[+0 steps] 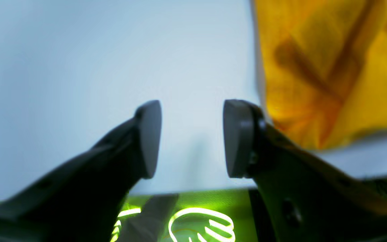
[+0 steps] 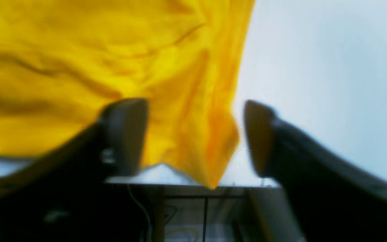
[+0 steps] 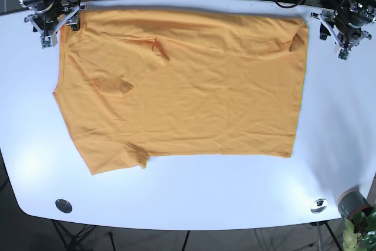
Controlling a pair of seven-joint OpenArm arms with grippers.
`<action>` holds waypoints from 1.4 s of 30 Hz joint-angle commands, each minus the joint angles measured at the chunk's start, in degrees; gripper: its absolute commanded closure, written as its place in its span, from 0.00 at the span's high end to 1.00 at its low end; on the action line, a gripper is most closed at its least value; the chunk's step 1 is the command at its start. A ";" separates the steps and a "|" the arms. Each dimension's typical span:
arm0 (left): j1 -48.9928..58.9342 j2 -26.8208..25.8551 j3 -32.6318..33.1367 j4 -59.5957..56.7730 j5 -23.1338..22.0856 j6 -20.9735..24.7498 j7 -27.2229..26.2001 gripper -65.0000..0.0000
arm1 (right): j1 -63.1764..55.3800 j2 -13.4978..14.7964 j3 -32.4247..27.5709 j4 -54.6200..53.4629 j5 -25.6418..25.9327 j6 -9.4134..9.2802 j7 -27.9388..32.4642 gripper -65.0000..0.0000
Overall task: Fold the T-shirt properly
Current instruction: 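Drag the held shirt edge with both grippers and release it, then move both grippers to the shirt hem corners and grasp them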
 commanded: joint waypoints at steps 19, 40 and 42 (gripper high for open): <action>-14.04 -0.79 7.38 3.32 -0.49 0.12 -0.40 0.46 | 19.94 7.51 -0.08 -11.22 -0.42 0.30 0.79 0.93; -30.12 5.02 13.27 -3.62 -0.49 8.95 -0.66 0.47 | 53.96 20.88 -23.03 -58.42 -0.51 0.30 21.36 0.93; -30.39 5.10 13.27 -3.97 -0.49 10.27 -0.66 0.47 | 56.51 21.40 -25.23 -64.31 -0.51 0.30 26.20 0.93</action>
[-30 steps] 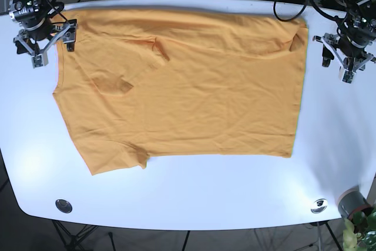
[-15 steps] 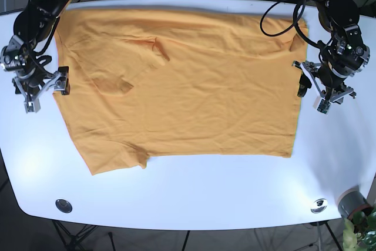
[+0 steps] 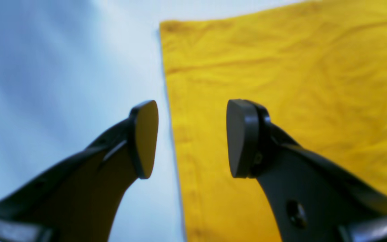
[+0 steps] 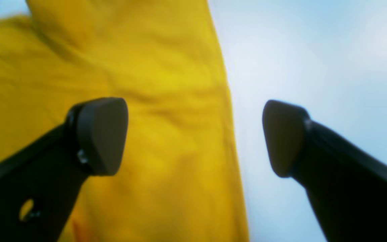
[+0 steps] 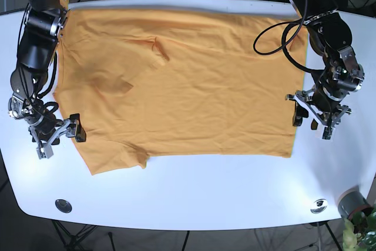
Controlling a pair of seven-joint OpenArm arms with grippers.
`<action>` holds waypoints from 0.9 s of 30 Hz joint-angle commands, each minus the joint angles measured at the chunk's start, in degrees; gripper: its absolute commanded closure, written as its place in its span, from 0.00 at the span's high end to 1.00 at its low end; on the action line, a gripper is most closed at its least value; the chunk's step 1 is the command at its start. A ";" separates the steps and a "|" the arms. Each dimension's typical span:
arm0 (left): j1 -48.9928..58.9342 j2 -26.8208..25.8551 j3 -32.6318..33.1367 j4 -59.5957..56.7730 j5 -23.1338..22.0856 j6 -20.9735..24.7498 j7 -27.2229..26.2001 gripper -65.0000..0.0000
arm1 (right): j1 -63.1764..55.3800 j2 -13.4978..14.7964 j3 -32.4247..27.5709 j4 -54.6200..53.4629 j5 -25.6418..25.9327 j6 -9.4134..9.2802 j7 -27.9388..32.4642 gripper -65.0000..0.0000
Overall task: Fold the T-shirt properly
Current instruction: 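Move both grippers to the shirt hem corners and grasp them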
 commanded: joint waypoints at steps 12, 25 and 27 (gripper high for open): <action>-2.62 -0.65 -0.24 -3.80 -0.42 2.10 -0.90 0.47 | 6.54 2.70 -7.65 -19.88 0.76 0.03 14.59 0.93; -8.68 -2.23 4.25 -13.91 7.05 7.99 -0.99 0.75 | 4.70 -2.14 -7.91 -19.88 0.58 0.03 14.94 0.77; -11.06 -2.23 4.07 -16.90 7.05 9.22 -1.08 0.76 | 4.70 -2.14 -7.91 -19.88 0.58 0.03 14.94 0.70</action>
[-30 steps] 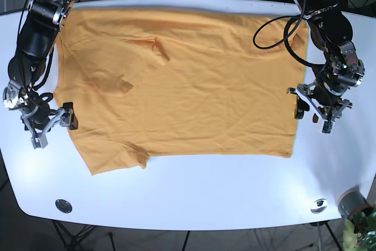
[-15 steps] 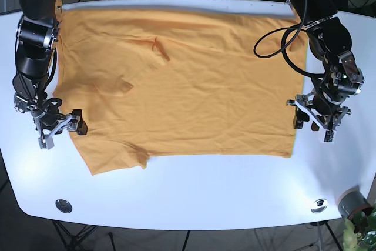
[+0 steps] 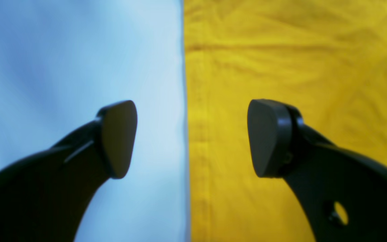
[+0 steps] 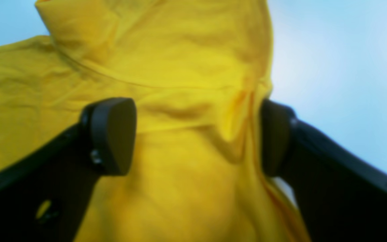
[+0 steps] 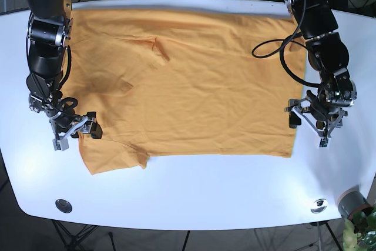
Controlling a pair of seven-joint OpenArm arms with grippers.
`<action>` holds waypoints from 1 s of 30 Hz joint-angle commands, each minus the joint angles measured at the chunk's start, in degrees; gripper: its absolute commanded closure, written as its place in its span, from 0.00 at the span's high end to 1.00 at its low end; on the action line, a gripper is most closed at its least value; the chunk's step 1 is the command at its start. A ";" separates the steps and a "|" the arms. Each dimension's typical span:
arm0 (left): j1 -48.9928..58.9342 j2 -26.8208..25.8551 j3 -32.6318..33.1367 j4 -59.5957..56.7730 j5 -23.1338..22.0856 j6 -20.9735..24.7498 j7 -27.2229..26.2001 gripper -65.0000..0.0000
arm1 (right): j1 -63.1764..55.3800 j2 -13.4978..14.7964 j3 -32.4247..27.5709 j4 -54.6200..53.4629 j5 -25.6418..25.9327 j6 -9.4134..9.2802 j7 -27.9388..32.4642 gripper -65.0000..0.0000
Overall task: Fold the T-shirt properly
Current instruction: 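Move both grippers to the shirt hem corners and grasp them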
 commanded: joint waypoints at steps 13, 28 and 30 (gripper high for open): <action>-16.71 -2.28 0.16 -36.66 -0.45 5.95 -21.14 0.76 | 0.92 0.40 0.09 0.14 -0.44 0.56 -1.39 0.13; -20.14 -0.70 0.16 -49.23 -0.36 -2.31 -26.68 0.67 | 0.21 0.40 0.18 0.31 0.17 0.56 -1.39 0.12; -19.96 0.09 0.16 -49.23 -0.36 -3.81 -26.68 0.59 | 0.21 0.40 0.18 0.31 0.17 0.56 -1.39 0.12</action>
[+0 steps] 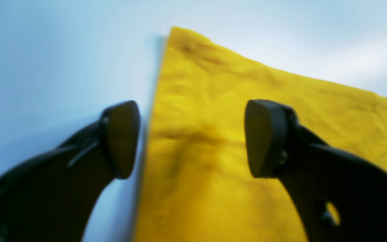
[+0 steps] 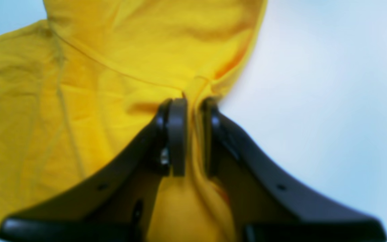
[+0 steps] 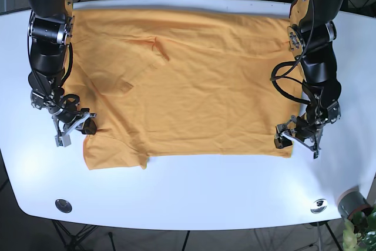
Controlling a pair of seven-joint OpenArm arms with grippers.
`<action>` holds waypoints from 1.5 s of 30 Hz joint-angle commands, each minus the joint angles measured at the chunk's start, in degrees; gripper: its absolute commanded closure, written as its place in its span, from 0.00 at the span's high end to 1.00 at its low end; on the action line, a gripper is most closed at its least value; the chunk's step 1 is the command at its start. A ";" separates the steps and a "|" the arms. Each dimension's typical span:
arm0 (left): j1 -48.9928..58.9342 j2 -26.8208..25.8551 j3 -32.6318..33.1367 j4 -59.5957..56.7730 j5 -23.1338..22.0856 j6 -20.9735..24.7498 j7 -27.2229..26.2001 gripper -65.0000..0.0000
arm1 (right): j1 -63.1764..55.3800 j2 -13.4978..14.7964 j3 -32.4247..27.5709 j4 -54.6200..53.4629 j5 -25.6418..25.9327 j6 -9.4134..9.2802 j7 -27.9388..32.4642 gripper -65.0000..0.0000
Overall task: Fold the T-shirt properly
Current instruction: 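Move both grippers to the shirt hem corners and grasp them, then lift the hem with both grippers and fold it over toward the collar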
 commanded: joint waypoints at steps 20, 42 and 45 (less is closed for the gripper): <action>0.39 0.71 -0.50 1.33 -0.98 -3.40 -1.63 0.01 | 1.48 -1.34 -0.02 0.86 -0.40 0.32 -1.00 0.03; 10.50 0.71 -2.52 40.10 -11.09 -3.40 20.70 0.00 | -12.58 -1.08 8.86 44.29 -0.31 0.32 -24.03 0.03; 13.32 0.71 -2.52 45.20 -11.17 -3.40 22.72 0.00 | -16.01 -1.25 11.76 49.74 -0.31 0.32 -25.70 0.03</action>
